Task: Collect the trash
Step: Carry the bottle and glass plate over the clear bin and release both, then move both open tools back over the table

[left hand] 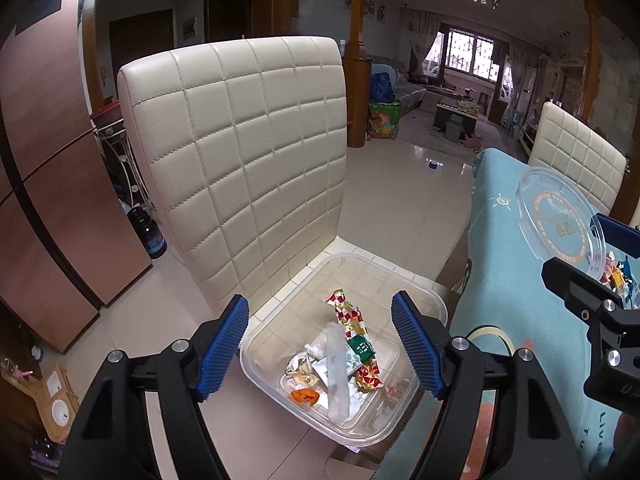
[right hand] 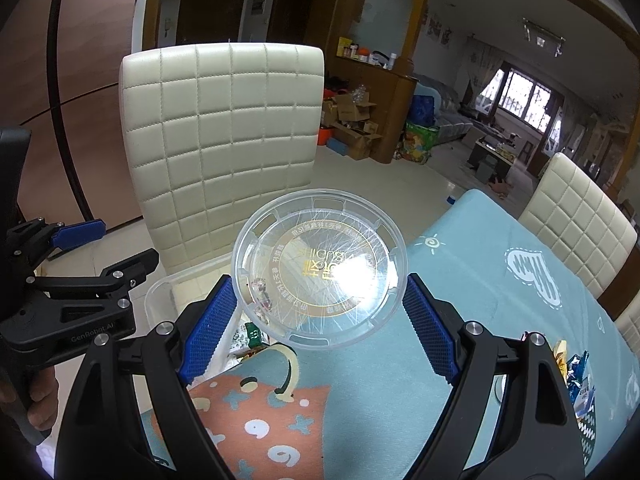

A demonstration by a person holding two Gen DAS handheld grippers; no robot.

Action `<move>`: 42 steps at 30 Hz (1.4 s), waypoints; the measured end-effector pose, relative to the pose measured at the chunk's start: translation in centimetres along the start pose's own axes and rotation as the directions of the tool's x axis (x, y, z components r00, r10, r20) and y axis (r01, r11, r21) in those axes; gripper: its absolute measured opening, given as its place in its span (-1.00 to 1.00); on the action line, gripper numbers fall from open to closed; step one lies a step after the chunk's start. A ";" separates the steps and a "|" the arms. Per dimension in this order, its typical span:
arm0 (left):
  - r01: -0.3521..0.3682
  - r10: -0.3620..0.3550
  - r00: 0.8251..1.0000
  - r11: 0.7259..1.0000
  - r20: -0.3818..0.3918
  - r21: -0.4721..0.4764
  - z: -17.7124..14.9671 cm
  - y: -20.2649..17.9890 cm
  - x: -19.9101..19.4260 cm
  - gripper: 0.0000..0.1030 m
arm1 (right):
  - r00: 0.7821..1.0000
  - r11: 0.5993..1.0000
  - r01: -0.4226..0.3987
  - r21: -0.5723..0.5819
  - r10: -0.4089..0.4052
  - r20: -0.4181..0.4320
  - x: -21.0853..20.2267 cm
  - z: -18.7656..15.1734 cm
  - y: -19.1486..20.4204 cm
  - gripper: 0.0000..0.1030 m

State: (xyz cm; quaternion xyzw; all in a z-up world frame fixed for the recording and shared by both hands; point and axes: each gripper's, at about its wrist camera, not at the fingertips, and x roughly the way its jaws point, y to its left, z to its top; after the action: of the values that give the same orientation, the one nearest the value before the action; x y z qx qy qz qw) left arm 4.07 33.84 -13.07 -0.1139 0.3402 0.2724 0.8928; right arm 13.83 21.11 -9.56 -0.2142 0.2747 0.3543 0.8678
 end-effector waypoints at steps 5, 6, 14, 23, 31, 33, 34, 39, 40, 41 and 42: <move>-0.006 0.006 1.000 1.000 0.005 -0.004 -0.1 0.2 -0.1 0.40 | 1.000 1.000 -0.008 -0.001 0.008 -0.005 0.3 0.1 0.3 0.62; -0.006 0.006 1.000 1.000 0.004 -0.006 -0.2 0.3 -0.1 0.40 | 1.000 1.000 -0.009 -0.002 0.009 -0.006 0.4 0.1 0.4 0.62; -0.010 0.010 1.000 0.999 0.019 -0.040 0.0 1.1 -0.5 0.40 | 0.999 0.999 -0.049 0.006 0.049 -0.015 1.2 0.8 1.3 0.65; -0.003 0.005 1.000 0.997 0.022 -0.075 0.2 1.8 -0.8 0.40 | 0.999 0.998 -0.047 0.039 0.048 -0.014 0.9 0.6 0.6 0.74; 0.013 -0.012 0.999 0.999 0.032 -0.037 0.2 0.4 -1.7 0.40 | 0.999 0.996 -0.033 0.077 0.034 -0.007 -0.4 0.2 -0.9 0.74; 0.017 -0.016 0.999 0.999 0.034 -0.029 0.2 0.0 -2.0 0.40 | 1.000 0.996 -0.027 0.085 0.027 -0.005 -0.9 -0.1 -1.4 0.74; 0.019 -0.018 0.999 1.000 0.035 -0.024 0.2 -0.2 -2.2 0.40 | 1.000 0.996 -0.023 0.089 0.024 -0.005 -1.1 -0.3 -1.6 0.74; 0.046 -0.046 0.998 0.999 0.041 0.008 0.2 -2.1 -3.0 0.40 | 1.000 0.994 0.006 0.107 -0.006 -0.003 -2.3 -1.3 -2.9 0.74; 0.052 -0.053 0.998 0.998 0.044 0.021 0.2 -2.7 -3.3 0.40 | 1.000 0.993 0.015 0.116 -0.015 -0.001 -2.7 -1.6 -3.4 0.74; 0.057 -0.058 0.997 0.998 0.047 0.032 0.2 -3.2 -3.5 0.40 | 1.000 0.992 0.022 0.123 -0.022 0.001 -3.0 -1.9 -3.8 0.74; 0.063 -0.065 0.997 0.997 0.050 0.044 0.3 -3.8 -3.8 0.40 | 1.000 0.991 0.030 0.130 -0.030 0.002 -3.3 -2.1 -4.2 0.74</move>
State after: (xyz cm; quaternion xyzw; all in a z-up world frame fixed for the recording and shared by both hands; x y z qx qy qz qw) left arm 3.97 29.28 -10.27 -0.0989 0.3189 0.2392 0.9118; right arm 14.22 15.49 -8.34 -0.1607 0.2921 0.3231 0.8857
